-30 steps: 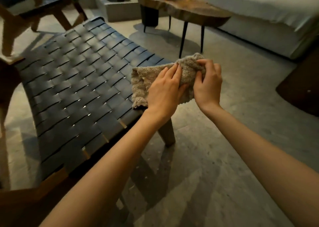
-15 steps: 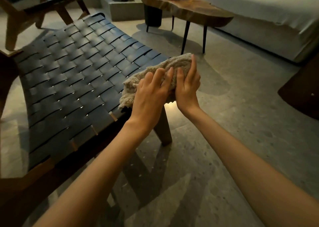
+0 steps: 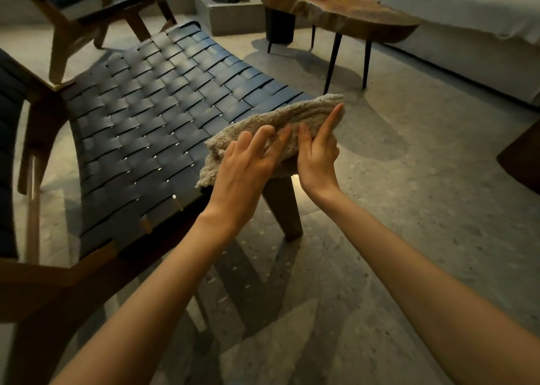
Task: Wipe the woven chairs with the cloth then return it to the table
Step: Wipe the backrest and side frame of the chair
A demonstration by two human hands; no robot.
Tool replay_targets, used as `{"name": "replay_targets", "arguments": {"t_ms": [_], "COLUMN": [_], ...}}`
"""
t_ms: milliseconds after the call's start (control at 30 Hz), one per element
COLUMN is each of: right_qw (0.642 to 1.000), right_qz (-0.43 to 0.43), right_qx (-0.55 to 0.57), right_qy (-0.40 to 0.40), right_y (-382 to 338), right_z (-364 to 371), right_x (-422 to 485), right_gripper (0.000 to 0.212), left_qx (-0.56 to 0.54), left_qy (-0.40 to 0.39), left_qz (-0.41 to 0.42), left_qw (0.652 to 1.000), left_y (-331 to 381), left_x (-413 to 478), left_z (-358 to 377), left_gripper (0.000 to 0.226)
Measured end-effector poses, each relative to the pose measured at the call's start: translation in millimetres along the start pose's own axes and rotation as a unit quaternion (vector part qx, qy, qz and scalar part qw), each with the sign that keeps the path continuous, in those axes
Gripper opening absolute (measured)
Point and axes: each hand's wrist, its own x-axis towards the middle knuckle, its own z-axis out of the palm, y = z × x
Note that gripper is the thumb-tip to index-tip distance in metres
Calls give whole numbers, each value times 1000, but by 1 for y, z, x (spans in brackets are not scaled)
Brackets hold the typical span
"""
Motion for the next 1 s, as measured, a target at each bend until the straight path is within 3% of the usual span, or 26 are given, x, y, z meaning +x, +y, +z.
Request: {"name": "replay_targets", "arguments": {"t_ms": [233,433,567,833,1000], "right_qw": [997,998,998,977,991], "right_qz": [26,46,52,1,42], "right_qx": [55,43,6,23,-56], "right_qy": [-37,-23,-23,211,114], "right_y": [5,15,16,30,32], "right_z": [-23,-43,-43,-68,-75], "right_x": [4,1,-1,-19,-8], "right_gripper": [68,45,37,38,42], "left_qx": [-39,-47,-34,-30,-18], "left_qy": [15,22,56,90,71], "left_qz": [21,43,102,125,75], "left_qw": [999,998,993,988,995], "left_y": [3,14,15,42,35], "left_x": [24,38,20,26,32], "left_z": [-2,1,3,1,-2], "left_gripper": [63,60,64,61,60]}}
